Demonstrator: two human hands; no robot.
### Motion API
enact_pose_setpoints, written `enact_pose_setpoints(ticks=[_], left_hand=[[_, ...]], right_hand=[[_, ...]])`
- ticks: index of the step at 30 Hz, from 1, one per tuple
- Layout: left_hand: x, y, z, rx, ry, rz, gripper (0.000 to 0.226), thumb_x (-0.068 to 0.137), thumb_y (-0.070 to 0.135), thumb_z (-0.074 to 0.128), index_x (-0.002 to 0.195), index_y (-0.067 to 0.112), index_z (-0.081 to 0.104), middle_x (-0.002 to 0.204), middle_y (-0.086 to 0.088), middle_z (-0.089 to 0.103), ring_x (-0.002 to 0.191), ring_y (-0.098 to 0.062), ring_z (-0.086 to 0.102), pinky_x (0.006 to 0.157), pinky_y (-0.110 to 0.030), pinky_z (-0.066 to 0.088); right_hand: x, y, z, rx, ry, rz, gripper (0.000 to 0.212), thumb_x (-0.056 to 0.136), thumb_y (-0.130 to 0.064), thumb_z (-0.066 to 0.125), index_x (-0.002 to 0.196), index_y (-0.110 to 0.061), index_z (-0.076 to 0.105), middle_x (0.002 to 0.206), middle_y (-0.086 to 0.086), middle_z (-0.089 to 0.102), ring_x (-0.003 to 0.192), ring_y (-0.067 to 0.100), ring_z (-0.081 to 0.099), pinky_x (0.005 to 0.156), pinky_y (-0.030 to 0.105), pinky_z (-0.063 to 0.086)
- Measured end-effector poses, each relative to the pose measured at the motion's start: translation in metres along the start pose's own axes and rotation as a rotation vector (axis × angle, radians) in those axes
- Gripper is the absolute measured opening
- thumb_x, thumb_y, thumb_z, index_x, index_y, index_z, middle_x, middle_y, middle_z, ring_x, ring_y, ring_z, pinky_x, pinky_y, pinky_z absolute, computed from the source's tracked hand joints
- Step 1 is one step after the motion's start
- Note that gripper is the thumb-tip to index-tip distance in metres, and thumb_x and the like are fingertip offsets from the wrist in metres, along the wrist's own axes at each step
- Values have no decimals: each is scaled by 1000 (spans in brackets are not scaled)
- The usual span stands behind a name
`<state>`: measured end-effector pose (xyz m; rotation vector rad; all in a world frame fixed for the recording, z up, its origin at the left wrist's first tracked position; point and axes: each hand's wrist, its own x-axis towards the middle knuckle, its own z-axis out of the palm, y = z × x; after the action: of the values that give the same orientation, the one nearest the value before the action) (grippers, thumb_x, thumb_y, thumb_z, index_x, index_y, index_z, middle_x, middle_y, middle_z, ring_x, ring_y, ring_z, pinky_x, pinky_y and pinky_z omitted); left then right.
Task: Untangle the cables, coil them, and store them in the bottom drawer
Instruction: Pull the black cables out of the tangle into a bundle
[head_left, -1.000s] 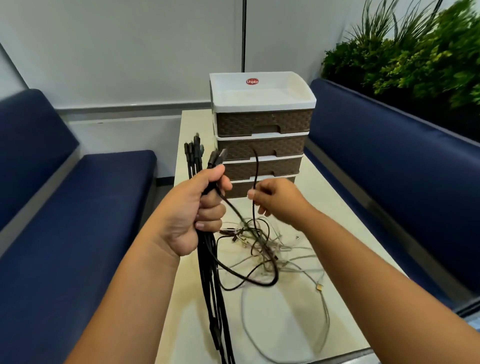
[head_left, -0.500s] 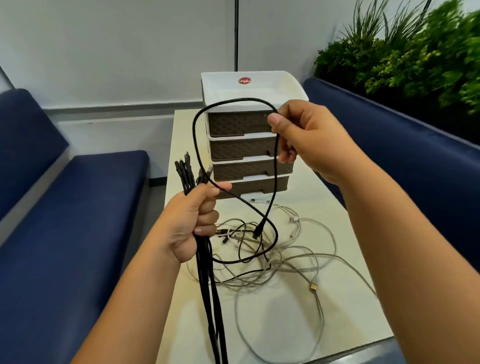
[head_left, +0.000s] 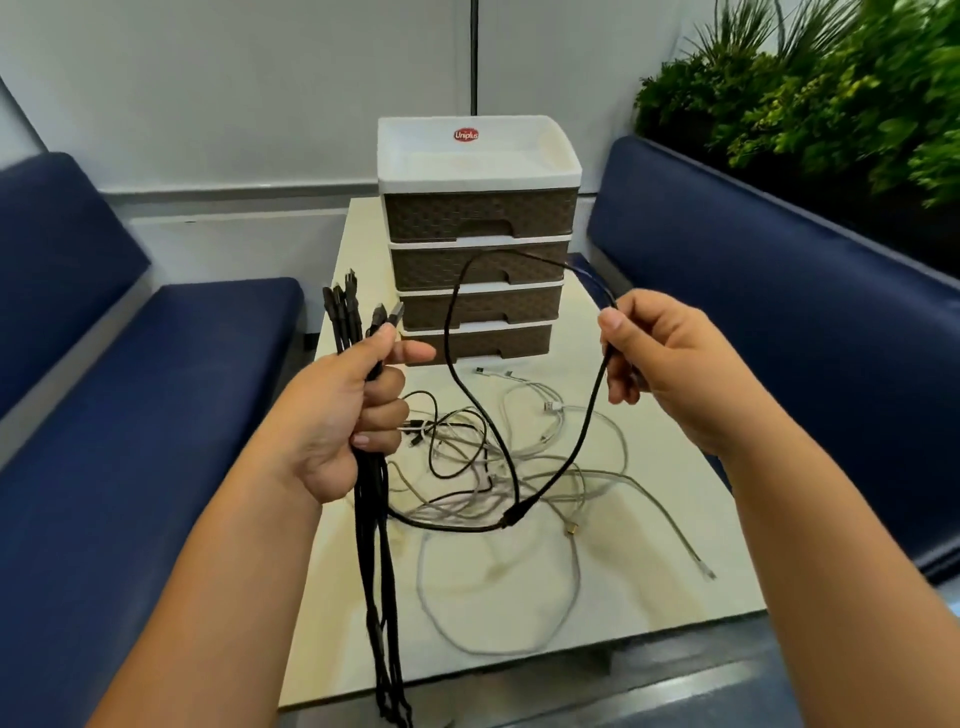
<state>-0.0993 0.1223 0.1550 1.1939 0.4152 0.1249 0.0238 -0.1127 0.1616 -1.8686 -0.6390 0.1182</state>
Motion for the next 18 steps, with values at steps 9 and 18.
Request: enact_pose_setpoints(ticks=[9,18], left_hand=[[-71,-5,44,56,39,138,34,100,41,43,90,16,64,48,11,19,36,-2,15,35,-15,11],[-118,-10,85,69,41,291,34,101,42,40,85,20,61,48,11,20,36,-2,15,34,-15,13]], right_hand=[[-78,49,-27,28,-183,99,26,101,-25,49,88,-3,55,63,7,58,57,22,60,59,34,49],[-142,122,-6,-120,-560,350,19,99,-17,54,83,-7,52,71,14,60,62,29,69,55,32,52]])
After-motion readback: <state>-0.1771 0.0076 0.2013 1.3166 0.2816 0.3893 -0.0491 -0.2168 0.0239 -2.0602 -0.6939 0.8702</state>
